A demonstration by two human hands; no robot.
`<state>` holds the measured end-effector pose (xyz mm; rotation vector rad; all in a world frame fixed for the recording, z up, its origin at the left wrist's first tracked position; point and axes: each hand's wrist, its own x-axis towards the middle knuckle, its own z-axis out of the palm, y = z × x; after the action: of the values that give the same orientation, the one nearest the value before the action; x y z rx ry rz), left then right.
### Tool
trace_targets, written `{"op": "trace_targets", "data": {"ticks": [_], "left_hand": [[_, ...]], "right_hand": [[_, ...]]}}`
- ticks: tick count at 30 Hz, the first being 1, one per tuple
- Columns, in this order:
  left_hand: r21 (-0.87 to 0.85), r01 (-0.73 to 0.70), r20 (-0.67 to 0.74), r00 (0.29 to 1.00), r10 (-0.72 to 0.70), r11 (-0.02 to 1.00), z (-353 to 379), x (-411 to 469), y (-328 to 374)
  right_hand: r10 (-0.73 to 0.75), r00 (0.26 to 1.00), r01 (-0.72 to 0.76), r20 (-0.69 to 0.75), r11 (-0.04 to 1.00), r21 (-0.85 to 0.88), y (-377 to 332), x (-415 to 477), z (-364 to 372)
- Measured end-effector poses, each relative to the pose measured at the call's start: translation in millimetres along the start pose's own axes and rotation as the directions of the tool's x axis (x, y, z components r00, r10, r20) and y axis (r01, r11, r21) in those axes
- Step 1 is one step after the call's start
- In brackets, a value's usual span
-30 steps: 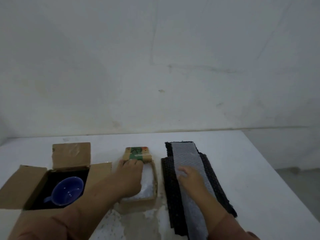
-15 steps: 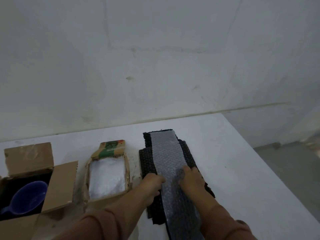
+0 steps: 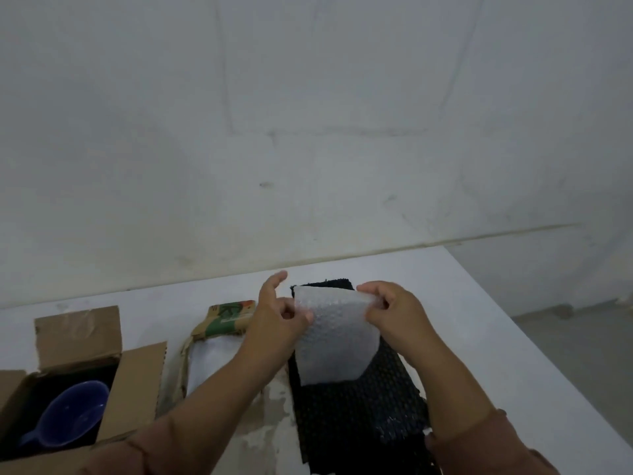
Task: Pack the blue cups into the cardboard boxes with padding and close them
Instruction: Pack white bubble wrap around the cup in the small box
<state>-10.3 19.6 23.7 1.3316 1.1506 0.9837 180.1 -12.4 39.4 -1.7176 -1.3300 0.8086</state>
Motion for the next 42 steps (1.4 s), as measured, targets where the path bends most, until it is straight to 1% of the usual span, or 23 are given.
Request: {"op": "trace_targets", "data": {"ticks": [2,4,5,6,8,9,11,13,15,19,22,24,27,29,31,32,33,35,37,38,39,40,42], "left_hand": [[0.132,-0.101,0.018,0.995,0.099,0.986,-13,-2,15],[0.222,-0.166,-0.021,0.984,0.175,0.961,-28,-5,27],[0.196,-0.189,-0.031,0.98,0.198,0.962,-35,-6,32],[0.112,-0.195,-0.02,0.98,0.198,0.974,-42,-6,35],[-0.162,-0.117,0.093,0.987,0.133,0.98,-56,-6,41],[-0.233,-0.067,0.165,0.98,0.107,0.97,-61,-6,44],[-0.188,-0.006,0.262,0.963,0.056,0.982,-67,-6,42],[-0.16,0.049,0.253,0.967,-0.007,0.986,-69,-9,38],[-0.186,0.115,0.194,0.978,-0.078,0.976,-70,-11,34],[-0.343,0.201,0.19,0.971,-0.142,0.918,-80,-14,35],[-0.349,0.22,0.224,0.963,-0.147,0.911,-86,-16,36],[-0.334,0.212,0.218,0.965,-0.144,0.919,-90,-16,33],[-0.344,0.201,0.175,0.973,-0.147,0.917,-98,-18,32],[-0.425,0.196,0.179,0.975,-0.13,0.884,-105,-19,29],[-0.579,0.254,0.221,0.964,-0.15,0.775,-115,-21,24],[-0.61,0.314,0.274,0.945,-0.179,0.727,-119,-21,21],[-0.599,0.389,0.327,0.917,-0.23,0.7,-123,-22,18],[-0.495,0.47,0.393,0.871,-0.295,0.731,-126,-24,12],[-0.349,0.462,0.373,0.867,-0.332,0.815,-130,-22,4],[-0.279,0.445,0.368,0.868,-0.334,0.851,-132,-20,2],[-0.235,0.431,0.366,0.87,-0.332,0.871,-136,-20,4],[-0.21,0.426,0.37,0.868,-0.331,0.88,-140,-18,2],[-0.137,0.433,0.411,0.843,-0.347,0.891,-146,-17,1]], "right_hand": [[-0.084,0.996,0.083,-0.025,0.996,-0.016,-24,-3,-2],[-0.152,0.988,0.153,-0.039,0.987,0.049,-46,-7,-3],[-0.174,0.984,0.176,-0.026,0.979,0.106,-57,-9,-3],[-0.19,0.982,0.186,0.003,0.966,0.18,-67,-11,-3],[-0.207,0.976,0.171,0.067,0.921,0.35,-84,-13,-1],[-0.209,0.975,0.158,0.081,0.896,0.414,-91,-13,1],[-0.199,0.977,0.136,0.073,0.853,0.504,-104,-12,7],[-0.174,0.984,0.123,0.041,0.825,0.552,-112,-11,16],[-0.153,0.984,0.076,0.088,0.818,0.571,-112,-7,22],[-0.039,0.936,-0.148,0.35,0.858,0.491,-93,-4,34],[-0.02,0.895,-0.216,0.446,0.855,0.472,-81,-8,49],[-0.043,0.878,-0.213,0.476,0.857,0.47,-77,-9,54],[-0.063,0.882,-0.181,0.467,0.869,0.46,-75,-10,55],[-0.06,0.912,-0.171,0.407,0.845,0.508,-75,-11,56],[-0.055,0.944,-0.134,0.324,0.835,0.534,-74,-11,58],[-0.072,0.959,-0.081,0.275,0.857,0.508,-72,-9,61],[-0.111,0.968,-0.004,0.223,0.887,0.461,-70,-9,64],[-0.228,0.958,0.164,0.177,0.934,0.317,-65,-10,73],[-0.279,0.924,0.246,0.261,0.958,0.15,-61,-10,76],[-0.253,0.896,0.232,0.365,0.967,0.1,-61,-10,75],[-0.196,0.853,0.168,0.484,0.981,0.101,-63,-10,73],[-0.129,0.799,0.061,0.587,0.989,0.134,-65,-10,71],[-0.025,0.725,-0.129,0.688,0.977,0.171,-66,-12,76]]}}
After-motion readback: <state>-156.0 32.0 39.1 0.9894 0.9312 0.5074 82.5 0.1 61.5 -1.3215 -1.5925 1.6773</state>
